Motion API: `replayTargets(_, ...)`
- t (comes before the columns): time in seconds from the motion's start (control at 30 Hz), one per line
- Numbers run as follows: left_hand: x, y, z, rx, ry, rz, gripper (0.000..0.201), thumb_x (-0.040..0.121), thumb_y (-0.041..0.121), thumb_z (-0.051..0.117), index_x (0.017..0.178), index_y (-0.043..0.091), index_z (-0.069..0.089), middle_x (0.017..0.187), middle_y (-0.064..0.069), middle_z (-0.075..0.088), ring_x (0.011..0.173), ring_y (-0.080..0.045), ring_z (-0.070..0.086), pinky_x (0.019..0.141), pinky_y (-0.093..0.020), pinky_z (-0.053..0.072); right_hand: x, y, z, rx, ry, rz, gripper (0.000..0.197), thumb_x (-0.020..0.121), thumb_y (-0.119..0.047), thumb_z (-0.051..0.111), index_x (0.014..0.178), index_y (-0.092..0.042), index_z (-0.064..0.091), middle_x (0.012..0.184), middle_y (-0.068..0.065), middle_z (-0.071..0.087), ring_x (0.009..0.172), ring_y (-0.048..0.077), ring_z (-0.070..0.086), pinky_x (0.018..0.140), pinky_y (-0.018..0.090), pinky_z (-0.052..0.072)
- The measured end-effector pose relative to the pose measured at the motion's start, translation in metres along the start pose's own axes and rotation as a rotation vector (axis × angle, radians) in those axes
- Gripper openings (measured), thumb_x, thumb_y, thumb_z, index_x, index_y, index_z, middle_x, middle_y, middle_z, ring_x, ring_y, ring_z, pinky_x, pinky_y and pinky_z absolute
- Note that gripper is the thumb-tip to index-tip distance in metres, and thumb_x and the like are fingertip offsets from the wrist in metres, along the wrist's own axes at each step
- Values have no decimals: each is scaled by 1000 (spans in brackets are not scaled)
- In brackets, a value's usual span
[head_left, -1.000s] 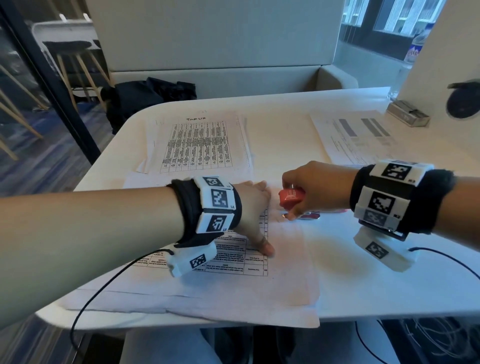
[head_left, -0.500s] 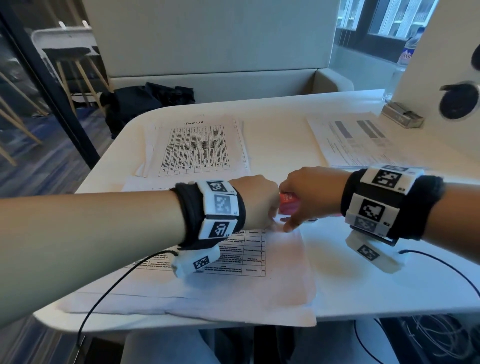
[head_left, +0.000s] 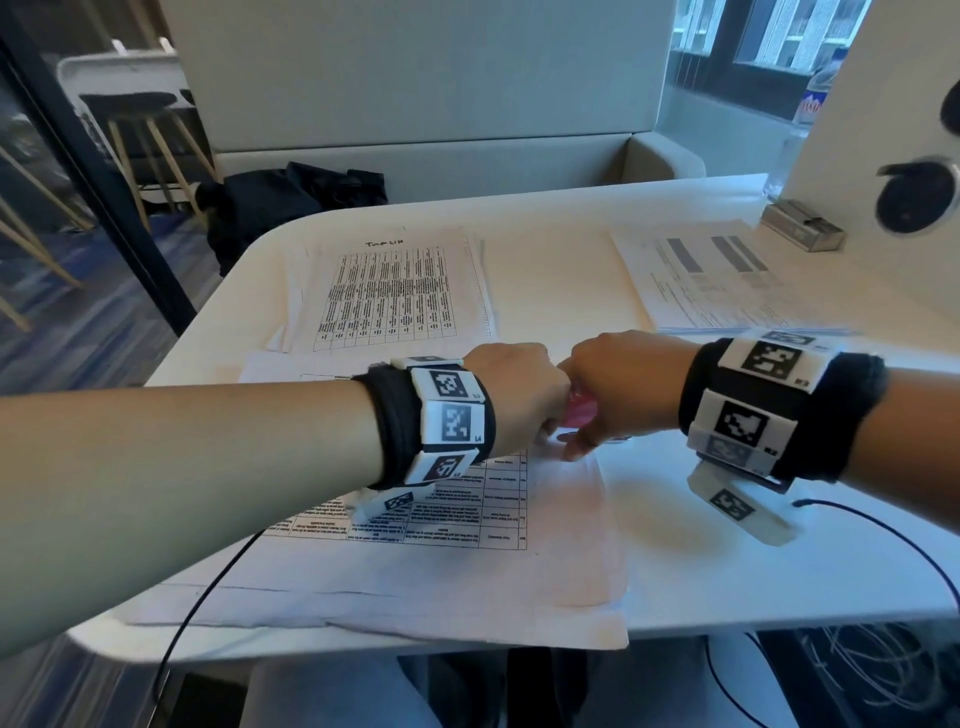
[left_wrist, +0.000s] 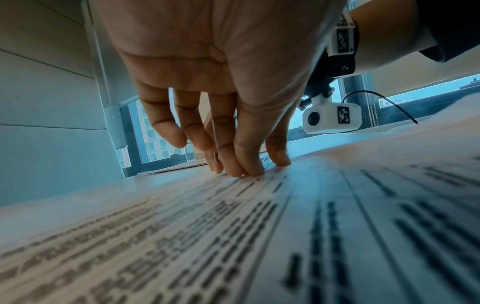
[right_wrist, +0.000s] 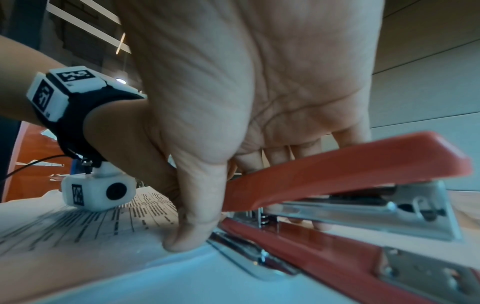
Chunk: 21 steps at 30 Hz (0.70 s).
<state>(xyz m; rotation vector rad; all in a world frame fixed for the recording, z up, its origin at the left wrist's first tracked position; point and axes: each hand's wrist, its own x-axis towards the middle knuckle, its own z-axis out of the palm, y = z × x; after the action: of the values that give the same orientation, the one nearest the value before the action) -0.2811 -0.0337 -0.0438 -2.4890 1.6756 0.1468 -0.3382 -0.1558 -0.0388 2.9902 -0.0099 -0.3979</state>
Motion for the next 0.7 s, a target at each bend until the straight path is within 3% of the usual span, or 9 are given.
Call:
replayTargets(0.07, 1, -2, 3, 8, 6, 38, 18, 89, 24, 59, 99, 20, 73, 74, 7, 36, 98, -24, 56, 69, -30, 42, 0, 0, 0, -11, -3, -5, 47, 72, -62, 69, 99, -23, 65, 67, -9, 60, 70, 13, 57, 66, 27, 46)
replayTargets(0.17, 1, -5, 6, 25, 11, 97, 19, 91, 27, 57, 101, 20, 71, 81, 7, 45, 99, -23, 55, 73, -32, 47, 1, 1, 1, -27, -4, -10, 47, 72, -62, 69, 99, -24, 65, 70, -7, 63, 71, 13, 59, 61, 25, 41)
replayTargets(0.4, -6, -16, 9, 56, 36, 136, 17, 92, 26, 47, 94, 18, 62, 91, 1, 59, 94, -20, 55, 74, -36, 52, 2, 3, 4, -25, -1, 17, 51, 70, -67, 67, 96, -24, 61, 85, -8, 65, 80, 14, 60, 72, 30, 50)
replayTargets(0.47, -15, -27, 7, -10, 56, 105, 15, 91, 23, 46, 89, 18, 59, 90, 0, 61, 90, -20, 56, 70, -33, 49, 1, 3, 4, -38, 0, 25, 53, 69, -70, 66, 94, -25, 58, 87, -8, 62, 80, 14, 59, 72, 30, 49)
replayTargets(0.6, -50, -59, 5, -256, 79, -11, 14, 85, 27, 52, 75, 18, 58, 79, 4, 62, 79, -18, 58, 73, -39, 51, -2, 3, 3, -31, -8, 40, 48, 69, -72, 64, 88, -30, 52, 85, -12, 55, 78, 10, 54, 72, 26, 47)
replayTargets(0.7, -82, -82, 9, -387, 138, -114, 15, 80, 24, 58, 68, 15, 59, 71, 1, 62, 70, -19, 57, 69, -38, 51, -5, 3, 2, -16, -20, 44, 48, 68, -75, 62, 89, -33, 54, 84, -13, 56, 75, 4, 54, 73, 23, 48)
